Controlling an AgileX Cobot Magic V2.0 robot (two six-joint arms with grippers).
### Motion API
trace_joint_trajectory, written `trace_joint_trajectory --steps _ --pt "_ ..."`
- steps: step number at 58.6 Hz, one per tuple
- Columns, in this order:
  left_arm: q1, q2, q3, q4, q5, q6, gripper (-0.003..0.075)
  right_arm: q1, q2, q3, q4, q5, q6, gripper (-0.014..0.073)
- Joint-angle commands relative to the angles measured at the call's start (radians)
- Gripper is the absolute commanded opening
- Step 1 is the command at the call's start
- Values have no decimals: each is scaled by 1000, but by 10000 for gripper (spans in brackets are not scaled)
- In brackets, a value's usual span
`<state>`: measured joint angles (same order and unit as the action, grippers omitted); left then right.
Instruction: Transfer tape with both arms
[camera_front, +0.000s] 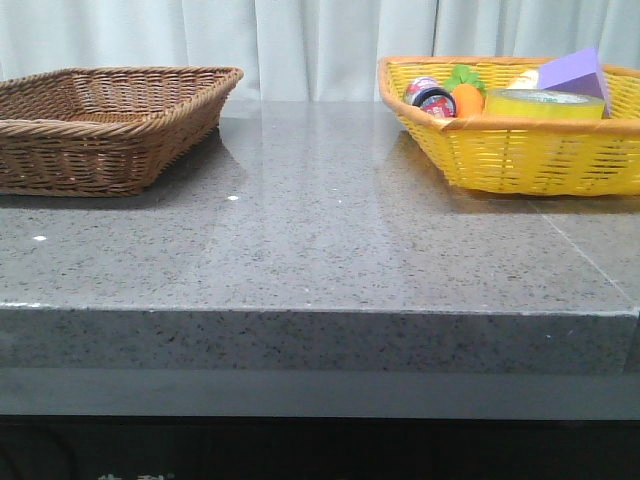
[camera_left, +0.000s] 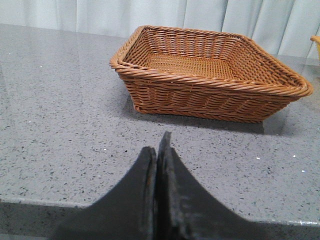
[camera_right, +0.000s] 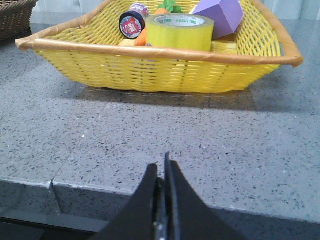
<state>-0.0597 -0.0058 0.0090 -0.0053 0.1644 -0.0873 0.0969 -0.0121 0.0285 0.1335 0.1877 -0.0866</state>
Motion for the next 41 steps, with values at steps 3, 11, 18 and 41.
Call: trace_joint_trajectory --steps 3,11,18,41 --pt "0 -17 38 -7 -106 -5 -20 -6 -25 -27 -7 -85 -1 -69" --pt "0 -17 7 -29 -118 -5 -20 -7 -25 -43 -6 -143 -1 -66" --pt "0 7 -85 -3 -73 -5 -20 -7 -10 -125 11 -118 -1 -57" --pt "0 372 -428 12 -36 -5 -20 -7 321 -510 108 -32 -1 -57"
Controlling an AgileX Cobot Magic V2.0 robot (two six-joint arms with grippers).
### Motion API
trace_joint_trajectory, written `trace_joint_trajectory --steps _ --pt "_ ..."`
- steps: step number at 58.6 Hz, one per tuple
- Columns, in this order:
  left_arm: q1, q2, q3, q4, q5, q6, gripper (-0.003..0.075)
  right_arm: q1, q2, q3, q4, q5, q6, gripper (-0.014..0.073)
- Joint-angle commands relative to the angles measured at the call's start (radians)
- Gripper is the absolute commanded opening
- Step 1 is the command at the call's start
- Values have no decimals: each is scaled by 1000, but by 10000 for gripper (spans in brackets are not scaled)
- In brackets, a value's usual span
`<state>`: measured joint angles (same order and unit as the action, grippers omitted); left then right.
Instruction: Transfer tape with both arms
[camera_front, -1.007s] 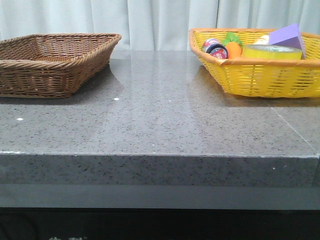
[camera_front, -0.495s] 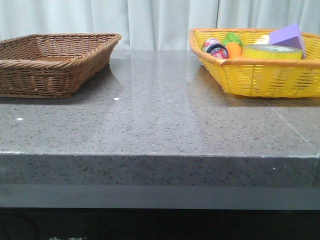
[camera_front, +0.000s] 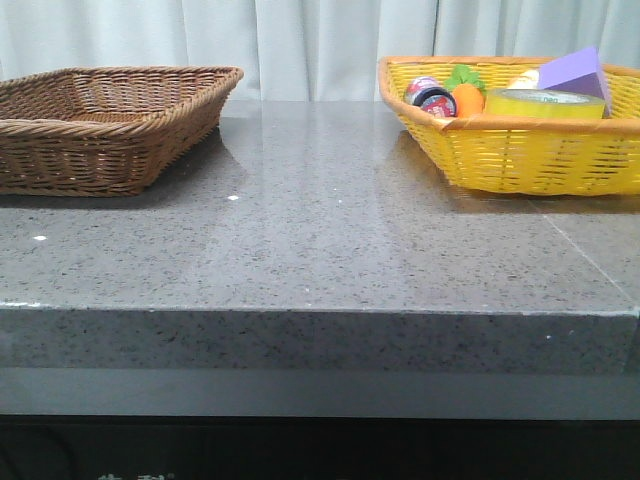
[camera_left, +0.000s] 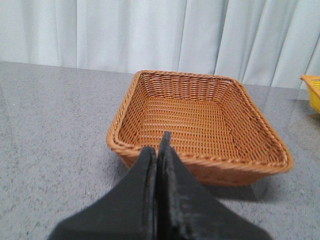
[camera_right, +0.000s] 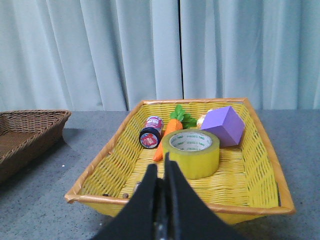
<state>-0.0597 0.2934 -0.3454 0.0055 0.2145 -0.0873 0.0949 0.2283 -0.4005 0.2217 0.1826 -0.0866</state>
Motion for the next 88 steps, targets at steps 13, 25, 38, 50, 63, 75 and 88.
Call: trace_joint_trajectory --steps 13,25,38,50,63,75,88 --pt "0 142 -105 1 -108 -5 -19 -5 201 -131 17 -20 -4 -57" --pt "0 142 -105 1 -113 -5 113 -5 206 -131 -16 -31 -30 177" --pt "0 142 -105 1 -113 -5 564 -5 213 -131 -69 -67 -30 645" --pt "0 142 -105 1 -115 -5 588 -16 271 -158 -9 -70 28 643" --pt "0 142 -105 1 -115 -5 588 -130 558 -376 50 84 103 643" --pt "0 142 -105 1 -117 -5 588 -156 839 -618 52 186 123 643" --pt "0 142 -105 1 -121 -5 588 -161 1187 -914 52 328 161 643"
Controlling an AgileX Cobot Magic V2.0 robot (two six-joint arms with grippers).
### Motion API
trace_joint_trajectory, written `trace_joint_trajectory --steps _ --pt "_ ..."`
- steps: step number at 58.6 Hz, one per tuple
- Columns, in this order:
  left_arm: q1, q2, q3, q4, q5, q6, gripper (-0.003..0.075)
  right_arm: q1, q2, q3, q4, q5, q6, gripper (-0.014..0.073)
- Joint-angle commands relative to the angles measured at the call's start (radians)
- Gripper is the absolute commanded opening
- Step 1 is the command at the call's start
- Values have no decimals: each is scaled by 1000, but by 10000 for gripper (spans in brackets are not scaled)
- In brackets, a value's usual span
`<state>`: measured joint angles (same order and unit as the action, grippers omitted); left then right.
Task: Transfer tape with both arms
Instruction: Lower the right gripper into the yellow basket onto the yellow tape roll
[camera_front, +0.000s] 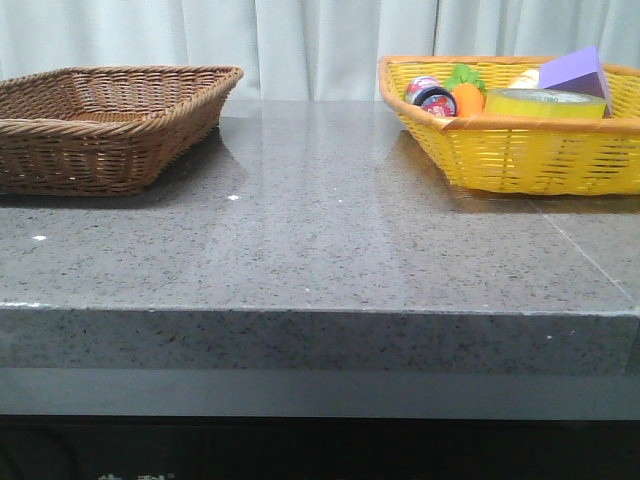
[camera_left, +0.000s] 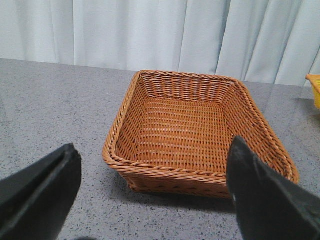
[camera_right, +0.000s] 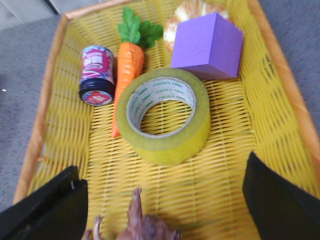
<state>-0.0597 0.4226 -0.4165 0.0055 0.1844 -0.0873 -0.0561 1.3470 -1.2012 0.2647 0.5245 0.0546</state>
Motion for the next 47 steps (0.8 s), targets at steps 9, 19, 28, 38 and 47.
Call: trace_joint_trajectory --steps 9,19,28,38,47 --pt "0 13 -34 1 -93 -5 588 -33 241 -260 9 43 77 643" --pt "0 13 -34 1 -93 -5 588 -34 360 -351 9 40 88 643" --pt "0 13 -34 1 -93 -5 588 -34 422 -387 9 38 102 643" --pt "0 13 -34 1 -93 -5 588 -34 463 -392 9 9 102 643" --pt "0 13 -34 1 -93 -5 588 -34 479 -392 9 -8 102 582"
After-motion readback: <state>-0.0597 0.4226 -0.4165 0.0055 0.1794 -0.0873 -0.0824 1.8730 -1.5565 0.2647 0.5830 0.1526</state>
